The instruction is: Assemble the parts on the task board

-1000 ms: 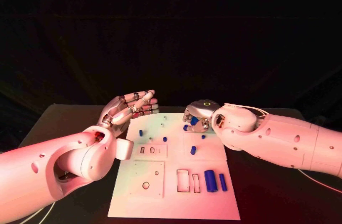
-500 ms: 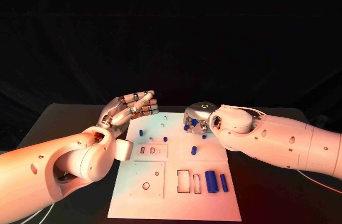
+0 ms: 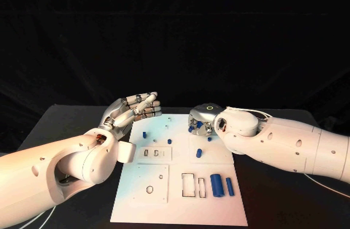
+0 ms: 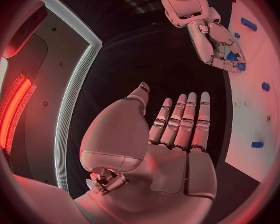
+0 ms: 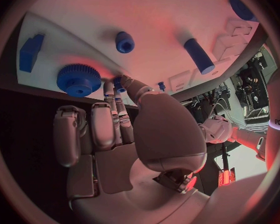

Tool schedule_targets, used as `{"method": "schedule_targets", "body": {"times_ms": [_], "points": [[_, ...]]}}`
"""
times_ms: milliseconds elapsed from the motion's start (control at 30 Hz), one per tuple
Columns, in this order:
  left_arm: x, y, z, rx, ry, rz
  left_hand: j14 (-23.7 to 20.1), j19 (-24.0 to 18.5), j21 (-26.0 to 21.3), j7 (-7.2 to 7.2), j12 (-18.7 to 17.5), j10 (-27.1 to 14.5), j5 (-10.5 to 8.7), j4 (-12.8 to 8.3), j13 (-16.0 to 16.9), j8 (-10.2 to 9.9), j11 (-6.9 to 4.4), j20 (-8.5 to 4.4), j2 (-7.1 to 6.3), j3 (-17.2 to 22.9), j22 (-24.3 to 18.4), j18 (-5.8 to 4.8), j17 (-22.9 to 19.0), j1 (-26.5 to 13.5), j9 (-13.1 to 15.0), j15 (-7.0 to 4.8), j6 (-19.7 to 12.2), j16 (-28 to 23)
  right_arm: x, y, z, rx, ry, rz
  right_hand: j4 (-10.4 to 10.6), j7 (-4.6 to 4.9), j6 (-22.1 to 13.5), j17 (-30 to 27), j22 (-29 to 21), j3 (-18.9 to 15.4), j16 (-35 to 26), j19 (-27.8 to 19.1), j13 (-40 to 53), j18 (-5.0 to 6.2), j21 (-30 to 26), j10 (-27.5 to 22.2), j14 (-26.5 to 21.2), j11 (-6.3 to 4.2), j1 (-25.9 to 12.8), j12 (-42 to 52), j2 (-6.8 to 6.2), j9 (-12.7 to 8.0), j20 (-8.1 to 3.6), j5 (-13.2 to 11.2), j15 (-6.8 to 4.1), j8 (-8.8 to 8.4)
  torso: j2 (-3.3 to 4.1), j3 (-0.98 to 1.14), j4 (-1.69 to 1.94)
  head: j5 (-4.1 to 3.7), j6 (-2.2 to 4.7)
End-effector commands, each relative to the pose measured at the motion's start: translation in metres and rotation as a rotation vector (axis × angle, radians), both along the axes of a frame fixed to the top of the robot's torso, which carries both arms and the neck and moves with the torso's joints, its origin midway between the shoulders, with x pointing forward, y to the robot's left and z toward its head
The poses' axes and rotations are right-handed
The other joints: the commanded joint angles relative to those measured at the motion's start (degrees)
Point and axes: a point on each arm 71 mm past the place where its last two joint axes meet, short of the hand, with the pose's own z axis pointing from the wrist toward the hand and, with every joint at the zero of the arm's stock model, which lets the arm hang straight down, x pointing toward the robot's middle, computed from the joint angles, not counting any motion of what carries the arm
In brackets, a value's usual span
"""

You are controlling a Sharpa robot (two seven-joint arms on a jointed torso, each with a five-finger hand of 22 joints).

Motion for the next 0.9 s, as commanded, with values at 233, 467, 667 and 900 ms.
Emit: {"method": "schedule_targets", "body": {"times_ms": [233,467,667,900], "points": [[0.001,0.001,0.0,-0.004,0.009,-0.002,-0.57,-0.35,-0.14,5.34,-0.34,-0.11,0.16,-0.06,-0.03,-0.5,0.27,0.1,0.47,-0.26,-0.12,0.25,-0.05,0.21,-0.08,0.06,-0.51,-0.37,-0.001,0.001,0.002,0.024,-0.029,0.002,0.25,0.16,-0.33,0.05,4.2,-0.05,0.45,0.71,0.13,-0.73,0.69,0.55,2.41,0.01,-0.41,0.11,-0.27,0.22,0.01,-0.19,-0.38,-0.22,0.26,0.0,0.11,-0.13,0.27],[0.002,0.002,0.0,-0.003,0.014,-0.001,-0.63,-0.46,-0.2,5.39,-0.53,-0.24,0.15,-0.22,-0.04,-0.71,0.33,0.1,0.5,-0.3,-0.2,0.17,-0.03,0.34,-0.13,0.11,-0.98,-0.57,-0.001,0.001,0.004,0.061,-0.038,-0.001,0.41,-0.47,1.4,0.11,5.66,0.25,0.66,1.43,0.62,-1.0,1.56,2.23,2.36,-0.56,-0.02,0.72,0.09,0.99,-0.23,0.28,-0.78,0.64,0.38,0.01,0.12,-0.08,0.4],[0.003,0.003,-0.001,-0.001,0.017,0.003,-0.61,-0.51,-0.23,5.44,-0.73,-0.43,0.16,-0.43,-0.05,-0.92,0.39,0.1,0.57,-0.31,-0.26,0.12,0.0,0.54,-0.16,0.15,-1.35,-0.73,-0.002,0.001,0.009,0.138,-0.064,-0.004,0.59,-1.26,3.24,-0.12,6.41,0.17,0.64,1.76,1.18,-1.13,2.0,3.98,2.28,-1.26,0.11,1.32,0.41,1.98,-0.7,0.54,-1.33,1.68,0.39,-0.02,0.18,-0.02,0.63],[0.005,0.007,-0.002,-0.001,0.02,0.012,-0.58,-0.54,-0.24,5.45,-0.84,-0.51,0.16,-0.66,-0.05,-1.04,0.41,0.09,0.66,-0.27,-0.3,0.08,0.02,0.78,-0.15,0.16,-1.34,-0.85,0.001,0.005,0.013,0.194,-0.101,-0.014,0.72,-1.81,4.24,-0.07,6.57,-0.04,0.75,1.77,1.53,-1.15,2.07,4.85,2.28,-1.68,0.18,1.5,0.59,2.83,-1.04,0.27,-1.68,2.34,0.48,-0.04,0.31,0.09,1.01]]}}
